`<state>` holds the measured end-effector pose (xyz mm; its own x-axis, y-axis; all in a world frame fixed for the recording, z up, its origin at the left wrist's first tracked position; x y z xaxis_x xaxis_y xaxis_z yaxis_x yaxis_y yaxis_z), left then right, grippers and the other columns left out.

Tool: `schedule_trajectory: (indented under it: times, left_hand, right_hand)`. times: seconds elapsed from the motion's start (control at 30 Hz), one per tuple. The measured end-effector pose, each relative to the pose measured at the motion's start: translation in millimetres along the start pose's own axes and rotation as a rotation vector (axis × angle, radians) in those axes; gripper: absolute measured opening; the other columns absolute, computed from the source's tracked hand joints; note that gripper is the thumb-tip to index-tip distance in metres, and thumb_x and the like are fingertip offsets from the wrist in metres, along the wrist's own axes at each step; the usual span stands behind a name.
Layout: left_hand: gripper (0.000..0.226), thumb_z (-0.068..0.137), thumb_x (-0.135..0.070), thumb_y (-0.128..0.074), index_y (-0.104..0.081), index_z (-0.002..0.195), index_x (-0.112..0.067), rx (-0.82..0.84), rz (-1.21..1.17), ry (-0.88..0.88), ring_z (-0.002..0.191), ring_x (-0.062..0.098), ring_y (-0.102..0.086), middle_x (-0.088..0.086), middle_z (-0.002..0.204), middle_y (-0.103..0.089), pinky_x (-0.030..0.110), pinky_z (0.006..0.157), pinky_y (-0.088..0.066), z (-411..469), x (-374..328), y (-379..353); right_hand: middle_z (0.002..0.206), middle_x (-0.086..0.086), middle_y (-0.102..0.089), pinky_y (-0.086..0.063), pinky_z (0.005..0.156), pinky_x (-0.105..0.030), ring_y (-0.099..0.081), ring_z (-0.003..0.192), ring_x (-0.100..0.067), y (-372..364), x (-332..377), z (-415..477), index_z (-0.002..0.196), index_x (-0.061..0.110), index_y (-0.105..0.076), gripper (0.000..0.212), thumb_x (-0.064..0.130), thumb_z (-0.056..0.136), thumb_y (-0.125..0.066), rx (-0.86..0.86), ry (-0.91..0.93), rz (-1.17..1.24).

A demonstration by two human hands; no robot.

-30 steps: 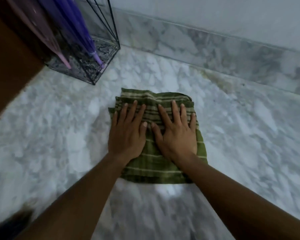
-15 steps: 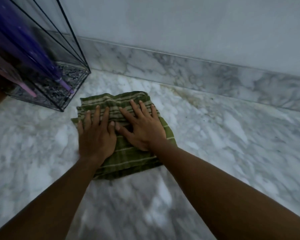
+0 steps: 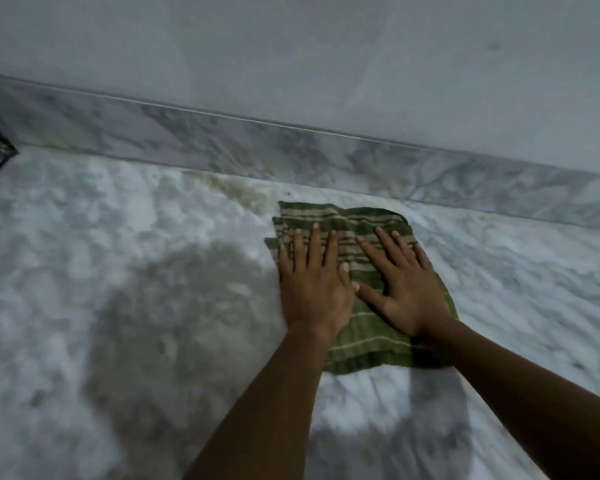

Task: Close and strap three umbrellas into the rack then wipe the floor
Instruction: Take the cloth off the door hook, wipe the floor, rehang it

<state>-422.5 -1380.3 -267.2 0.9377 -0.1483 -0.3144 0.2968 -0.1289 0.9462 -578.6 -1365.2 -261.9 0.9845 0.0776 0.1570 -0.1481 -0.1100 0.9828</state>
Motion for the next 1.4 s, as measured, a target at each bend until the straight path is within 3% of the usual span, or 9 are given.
schedule_trajectory:
  times: [0.13, 0.37, 0.63, 0.7, 0.77, 0.83, 1.0, 1.3, 1.4]
  left_hand:
    - [0.061, 0.100, -0.045, -0.023, -0.018, 0.159, -0.030, 0.013, 0.022, -0.077, 0.155, 0.028, -0.006, 0.001, 0.168, -0.011, 0.053, 0.123, -0.004, -4.0, -60.6, -24.1]
    - [0.060, 0.097, -0.039, -0.031, -0.035, 0.155, -0.023, 0.043, -0.076, -0.071, 0.150, 0.035, -0.025, 0.007, 0.165, -0.025, 0.058, 0.120, -0.015, -102.3, -166.4, -59.6]
    - [0.059, 0.097, -0.043, -0.031, -0.040, 0.152, -0.024, 0.045, -0.047, -0.259, 0.151, 0.034, -0.022, 0.006, 0.163, -0.029, 0.055, 0.119, -0.007, -32.0, -279.5, -96.3]
    - [0.059, 0.100, -0.046, -0.024, -0.029, 0.157, -0.028, 0.122, -0.026, -0.376, 0.154, 0.032, -0.011, 0.004, 0.167, -0.018, 0.054, 0.122, -0.002, -12.8, -309.7, -104.9]
    - [0.060, 0.104, -0.049, -0.017, -0.004, 0.160, -0.032, 0.322, -0.030, -0.443, 0.154, 0.026, 0.013, -0.001, 0.169, 0.008, 0.050, 0.122, 0.011, 4.4, -340.1, -114.1]
    - [0.061, 0.105, -0.048, -0.019, 0.007, 0.159, -0.032, 0.421, -0.001, -0.480, 0.152, 0.024, 0.021, -0.003, 0.167, 0.018, 0.048, 0.121, 0.017, 7.2, -360.0, -119.2]
    - [0.069, 0.102, -0.034, -0.030, 0.007, 0.160, -0.025, 0.359, 0.017, -0.636, 0.153, 0.029, 0.019, 0.003, 0.168, 0.015, 0.049, 0.121, 0.016, -61.7, -370.9, -125.4]
    - [0.065, 0.103, -0.040, -0.027, -0.001, 0.160, -0.024, 0.281, 0.072, -0.764, 0.154, 0.029, 0.013, 0.007, 0.169, 0.006, 0.052, 0.123, 0.006, -146.9, -310.7, -117.9]
    - [0.064, 0.099, -0.042, -0.024, -0.014, 0.160, -0.024, 0.272, 0.057, -0.783, 0.155, 0.031, -0.001, 0.008, 0.168, -0.008, 0.054, 0.124, -0.004, -172.0, -283.0, -111.3]
  right_hand:
    - [0.170, 0.007, -0.002, -0.005, 0.126, -0.051, 0.002, 0.157, -0.019, 3.1, -56.6, -44.6, 0.156, 0.052, -0.003, 0.074, 0.081, 0.090, -0.020, -0.038, -0.113, 0.027]
    - [0.170, 0.009, 0.003, -0.006, 0.124, -0.054, 0.006, 0.157, -0.020, 12.4, -146.5, -138.2, 0.155, 0.054, -0.001, 0.079, 0.083, 0.088, -0.030, 0.067, 0.000, 0.001]
    - [0.170, 0.008, -0.005, -0.006, 0.126, -0.051, -0.001, 0.157, -0.017, 26.8, -273.2, -134.3, 0.155, 0.054, -0.009, 0.078, 0.087, 0.085, -0.021, -0.065, -0.269, 0.020]
    - [0.170, 0.008, -0.006, -0.006, 0.126, -0.050, -0.001, 0.157, -0.017, 30.0, -305.4, -138.0, 0.155, 0.054, -0.011, 0.078, 0.087, 0.085, -0.022, -0.086, -0.362, 0.040]
    - [0.170, 0.007, -0.008, -0.005, 0.126, -0.049, -0.003, 0.157, -0.018, 32.6, -333.7, -146.9, 0.156, 0.053, -0.013, 0.079, 0.087, 0.085, -0.022, -0.119, -0.464, 0.042]
    - [0.170, 0.005, -0.008, -0.006, 0.126, -0.050, -0.003, 0.157, -0.020, 32.1, -350.6, -158.7, 0.156, 0.052, -0.013, 0.080, 0.088, 0.085, -0.019, -0.137, -0.542, 0.022]
    - [0.170, 0.002, -0.008, -0.007, 0.125, -0.052, -0.003, 0.157, -0.023, 25.5, -352.2, -208.8, 0.156, 0.052, -0.013, 0.083, 0.089, 0.081, -0.013, -0.128, -0.641, 0.023]
    - [0.170, 0.000, -0.011, -0.012, 0.123, -0.055, -0.007, 0.157, -0.025, 5.6, -276.1, -284.9, 0.155, 0.052, -0.016, 0.081, 0.088, 0.082, -0.015, -0.147, -0.706, 0.033]
    - [0.170, 0.000, -0.010, -0.009, 0.124, -0.054, -0.005, 0.157, -0.024, -3.6, -236.7, -309.1, 0.156, 0.051, -0.014, 0.079, 0.086, 0.085, -0.016, -0.153, -0.760, 0.028]
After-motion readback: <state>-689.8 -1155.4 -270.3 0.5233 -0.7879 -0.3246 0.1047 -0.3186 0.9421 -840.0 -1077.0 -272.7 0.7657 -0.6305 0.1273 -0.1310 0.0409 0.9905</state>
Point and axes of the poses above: each hand's wrist, its own z-axis towards the middle knuckle, its own y-axis out of the back of the hand, x = y × z, the point moved 4 cm from there along z, towards the middle knuckle
